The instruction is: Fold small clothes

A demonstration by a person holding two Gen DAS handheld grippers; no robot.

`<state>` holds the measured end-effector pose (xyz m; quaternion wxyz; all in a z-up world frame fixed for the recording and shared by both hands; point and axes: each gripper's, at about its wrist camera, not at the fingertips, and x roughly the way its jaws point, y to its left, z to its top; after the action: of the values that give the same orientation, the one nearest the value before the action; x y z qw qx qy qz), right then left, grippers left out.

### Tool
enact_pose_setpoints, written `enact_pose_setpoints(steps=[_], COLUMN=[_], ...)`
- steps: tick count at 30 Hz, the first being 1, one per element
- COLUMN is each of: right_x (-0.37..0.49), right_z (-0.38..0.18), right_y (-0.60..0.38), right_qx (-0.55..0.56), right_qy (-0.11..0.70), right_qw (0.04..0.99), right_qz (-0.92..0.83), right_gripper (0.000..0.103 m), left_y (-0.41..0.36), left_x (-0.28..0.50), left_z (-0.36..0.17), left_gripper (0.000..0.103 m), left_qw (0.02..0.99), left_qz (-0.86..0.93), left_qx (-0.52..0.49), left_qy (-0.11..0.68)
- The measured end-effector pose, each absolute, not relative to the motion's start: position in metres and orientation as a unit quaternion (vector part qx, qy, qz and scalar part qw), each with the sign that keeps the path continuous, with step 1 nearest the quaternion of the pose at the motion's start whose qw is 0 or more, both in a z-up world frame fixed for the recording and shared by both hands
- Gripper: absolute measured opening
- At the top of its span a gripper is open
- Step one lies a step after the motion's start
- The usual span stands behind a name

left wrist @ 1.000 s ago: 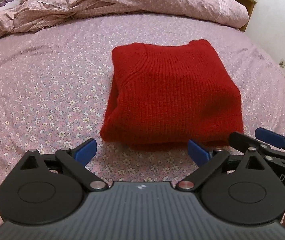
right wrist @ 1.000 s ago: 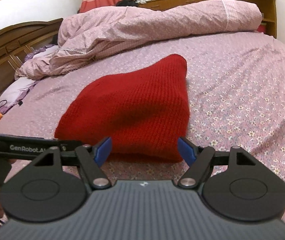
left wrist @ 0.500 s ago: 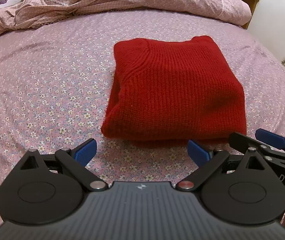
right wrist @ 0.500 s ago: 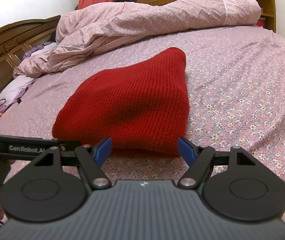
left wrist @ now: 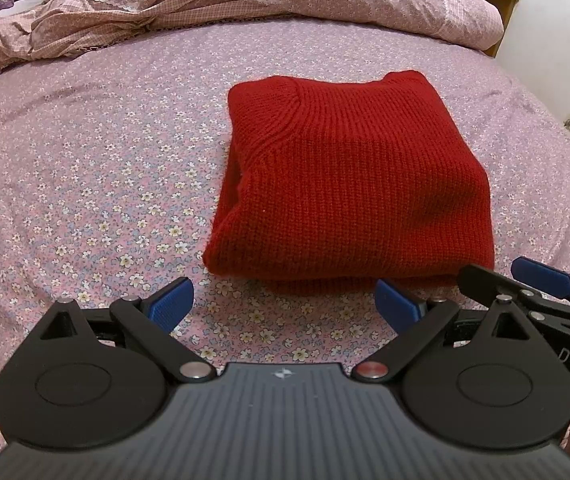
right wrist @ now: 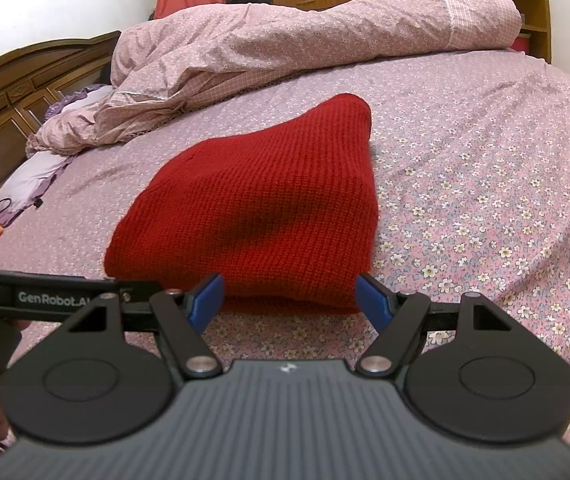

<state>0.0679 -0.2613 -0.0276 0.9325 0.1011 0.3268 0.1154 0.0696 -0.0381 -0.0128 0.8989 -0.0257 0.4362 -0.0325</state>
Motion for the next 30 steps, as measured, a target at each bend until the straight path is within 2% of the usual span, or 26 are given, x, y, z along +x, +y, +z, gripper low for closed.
enact_pose_setpoints(steps=[30], right_x=[0.0683], right_z=[-0.028], right_y=[-0.2613], right_qx=[0.102], right_qy=[0.328], right_qw=[0.932], right_qz=[0.115], right_gripper=[0.075], left_y=[-0.0391], left_x=[0.0687], left_z=[-0.0144], left_gripper=[0.099], left_qw=[0.899], left_qz=[-0.025], left_qx=[-0.015], left_qy=[0.436])
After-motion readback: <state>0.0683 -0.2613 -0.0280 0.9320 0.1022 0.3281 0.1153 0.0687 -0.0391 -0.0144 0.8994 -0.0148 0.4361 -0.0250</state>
